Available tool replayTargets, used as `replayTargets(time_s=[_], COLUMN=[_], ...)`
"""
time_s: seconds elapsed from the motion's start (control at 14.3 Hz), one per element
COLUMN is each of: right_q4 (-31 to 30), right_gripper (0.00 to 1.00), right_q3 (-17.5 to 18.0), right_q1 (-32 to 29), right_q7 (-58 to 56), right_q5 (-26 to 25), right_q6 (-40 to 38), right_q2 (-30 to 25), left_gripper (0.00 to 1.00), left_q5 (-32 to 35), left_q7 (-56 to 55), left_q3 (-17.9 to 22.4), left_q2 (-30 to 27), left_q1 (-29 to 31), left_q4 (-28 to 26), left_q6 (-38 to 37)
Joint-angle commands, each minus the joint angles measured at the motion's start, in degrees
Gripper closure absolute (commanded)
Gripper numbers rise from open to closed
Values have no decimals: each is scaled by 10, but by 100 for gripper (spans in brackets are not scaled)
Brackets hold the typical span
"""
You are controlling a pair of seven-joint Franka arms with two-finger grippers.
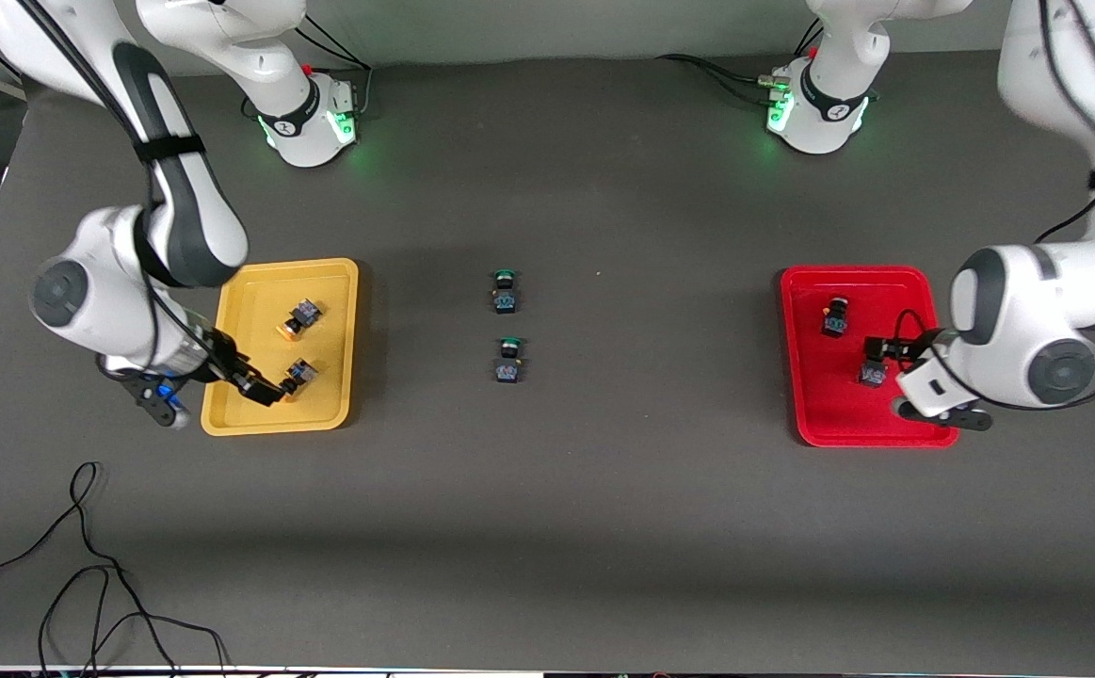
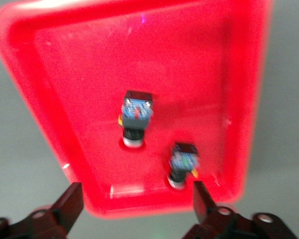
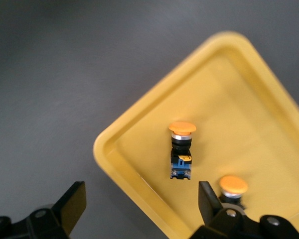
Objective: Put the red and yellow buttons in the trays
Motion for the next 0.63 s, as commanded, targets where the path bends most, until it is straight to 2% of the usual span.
replayTargets(time_s=[0.0,0.14,0.35,0.49,0.56], right_q4=[15,37,42,46,47], right_gripper=[0,0,0,0,0], right_q3=[-1,0,-4,-5,-5], right_q1=[0,1,0,0,0], right_q7=[-102,-127,-180,-198,-214], right_q5=[-88,-90,-88,-87,-87], right_q6=[-56,-98,-133,-163,-177], right_q2=[-45,-86,-143,-177,-190], left_gripper=[0,0,0,0,0], left_q5=[2,1,6,7,7], left_q7=[-90,-192,-211,-174,-133], left_q3=[2,1,-16,-21,-56], left_q2=[-77,-150,-219,-224,-220], left_q1=[-46,-76,-80,-50,-4], left_q4=[40,27,18,52,74], left_q6=[-90,-108,-111,-129,-138])
